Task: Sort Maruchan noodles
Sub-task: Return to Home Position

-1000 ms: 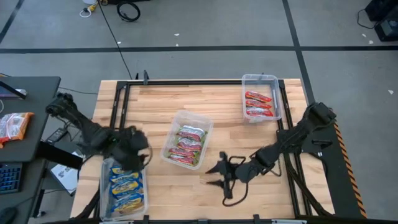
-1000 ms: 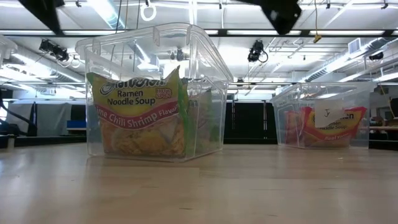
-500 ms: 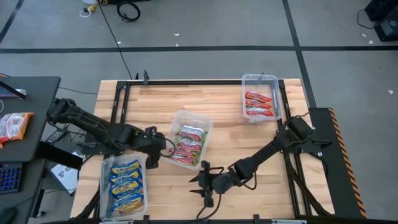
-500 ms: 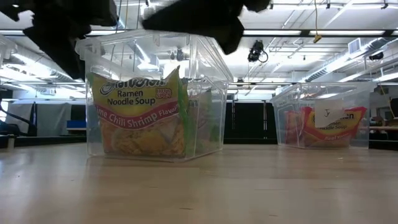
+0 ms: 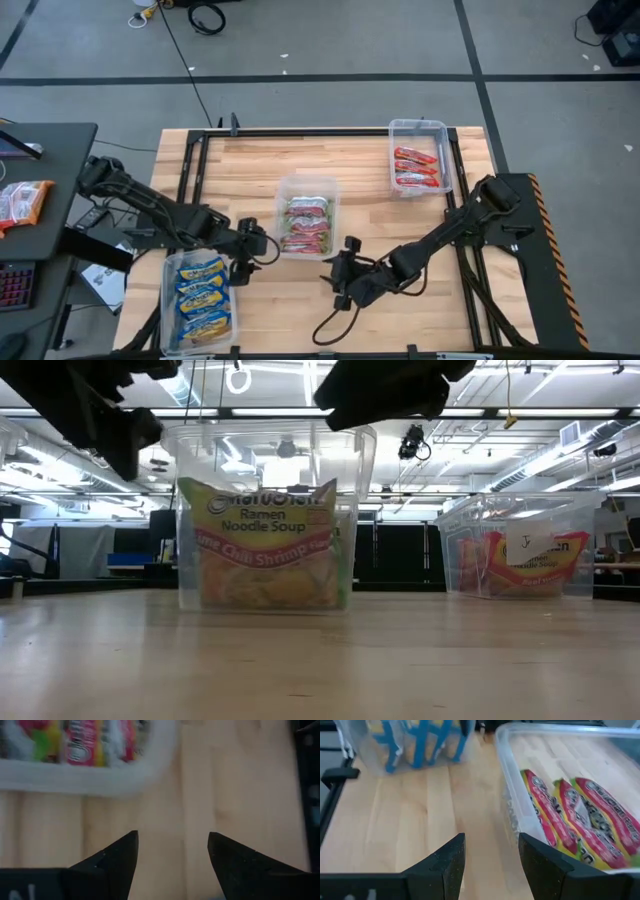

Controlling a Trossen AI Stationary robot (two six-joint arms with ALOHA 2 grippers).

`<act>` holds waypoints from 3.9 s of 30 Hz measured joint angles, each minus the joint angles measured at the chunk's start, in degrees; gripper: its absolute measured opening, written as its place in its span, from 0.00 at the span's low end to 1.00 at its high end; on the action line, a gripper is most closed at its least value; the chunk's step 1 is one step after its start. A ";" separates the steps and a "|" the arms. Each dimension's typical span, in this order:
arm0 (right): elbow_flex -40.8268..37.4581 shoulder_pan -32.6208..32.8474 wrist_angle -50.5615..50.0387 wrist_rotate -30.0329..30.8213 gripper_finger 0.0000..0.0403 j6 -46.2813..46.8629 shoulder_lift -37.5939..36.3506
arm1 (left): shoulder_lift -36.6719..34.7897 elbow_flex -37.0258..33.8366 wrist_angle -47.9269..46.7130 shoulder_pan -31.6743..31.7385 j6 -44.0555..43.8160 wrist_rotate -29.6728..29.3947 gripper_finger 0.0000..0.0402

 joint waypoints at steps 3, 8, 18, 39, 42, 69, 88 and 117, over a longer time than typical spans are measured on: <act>-0.02 0.08 -3.09 -0.92 0.47 0.94 -1.53 | -0.85 0.02 -1.86 -1.14 -3.30 2.83 0.60; -1.43 2.18 0.72 -7.59 0.47 -6.43 -4.02 | -6.35 -0.03 -1.72 -4.74 -4.22 0.69 0.60; -19.43 -2.84 41.87 -24.64 0.28 -19.20 -8.00 | -18.16 -12.82 35.03 -4.74 13.11 -9.84 0.28; -50.26 -12.74 35.60 -16.13 0.01 -21.01 -57.36 | -46.77 -14.72 18.51 22.94 21.25 4.12 0.01; -55.54 -10.95 39.65 -15.73 0.01 -19.90 -63.80 | -52.55 -16.08 20.28 21.84 22.54 2.21 0.01; -50.97 -16.57 7.35 -18.97 0.02 -9.97 -81.50 | -59.57 -16.17 28.63 21.73 13.23 3.31 0.07; -65.75 -12.69 10.95 -23.75 0.01 -12.94 -104.32 | -63.30 -27.39 41.16 21.72 28.21 10.65 0.07; -70.42 -14.32 13.00 -23.08 0.09 -8.92 -104.00 | -67.55 -32.11 43.84 21.63 25.23 14.22 0.07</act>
